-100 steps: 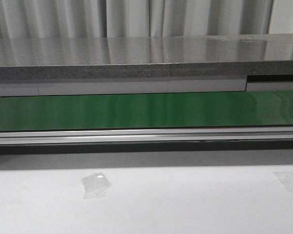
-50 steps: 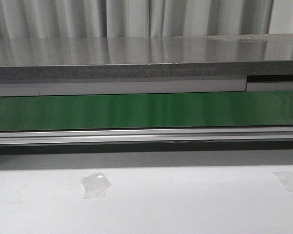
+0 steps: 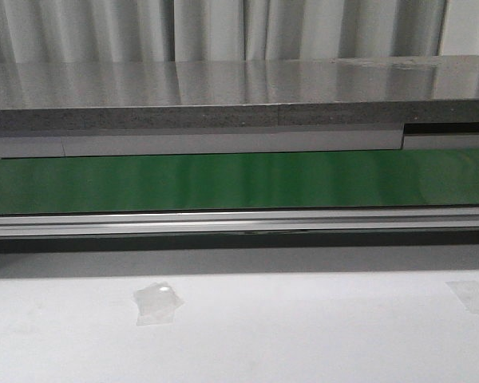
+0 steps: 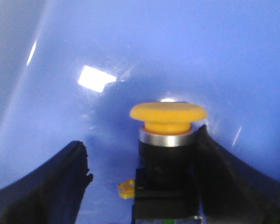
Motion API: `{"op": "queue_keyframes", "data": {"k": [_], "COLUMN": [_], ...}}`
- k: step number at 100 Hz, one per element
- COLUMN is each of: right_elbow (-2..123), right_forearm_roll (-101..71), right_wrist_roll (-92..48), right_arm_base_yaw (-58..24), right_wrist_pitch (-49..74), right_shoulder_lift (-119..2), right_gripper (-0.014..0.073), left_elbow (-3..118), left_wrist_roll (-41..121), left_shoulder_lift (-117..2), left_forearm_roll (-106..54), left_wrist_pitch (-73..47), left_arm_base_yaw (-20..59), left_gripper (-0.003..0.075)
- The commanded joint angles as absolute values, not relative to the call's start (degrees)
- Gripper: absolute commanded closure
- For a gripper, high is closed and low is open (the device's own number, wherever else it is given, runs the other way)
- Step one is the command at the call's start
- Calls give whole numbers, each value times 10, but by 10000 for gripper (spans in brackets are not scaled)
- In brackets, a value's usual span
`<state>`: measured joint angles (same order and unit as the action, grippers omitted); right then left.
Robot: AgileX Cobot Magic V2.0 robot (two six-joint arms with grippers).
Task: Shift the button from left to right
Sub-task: 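Close the left gripper on the button body and lift it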
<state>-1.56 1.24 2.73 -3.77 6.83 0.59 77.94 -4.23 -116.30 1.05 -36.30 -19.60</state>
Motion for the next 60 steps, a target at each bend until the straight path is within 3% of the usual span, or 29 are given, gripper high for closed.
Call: {"op": "queue_keyframes", "data": {"k": [1, 15, 27, 60], "right_elbow": [-7, -7, -7, -7], "right_forearm_roll": [15, 15, 15, 15], "right_wrist_roll": [26, 26, 26, 26], "right_arm_base_yaw": [-37, -37, -37, -37], "right_wrist_pitch": [20, 20, 20, 20], "right_shoulder_lift": [16, 16, 16, 16], "right_gripper": [662, 662, 662, 662], "left_elbow": [793, 793, 793, 793], "left_wrist_roll": [-44, -38, -27, -26], "left_shoulder_lift": [-1135, -1135, -1135, -1130], "left_forearm_roll": [4, 0, -10, -12], "left_wrist_pitch": [-351, -353, -353, -359], "left_arm_base_yaw": [-198, -198, -198, -198], "left_gripper": [388, 522, 588, 598]}}
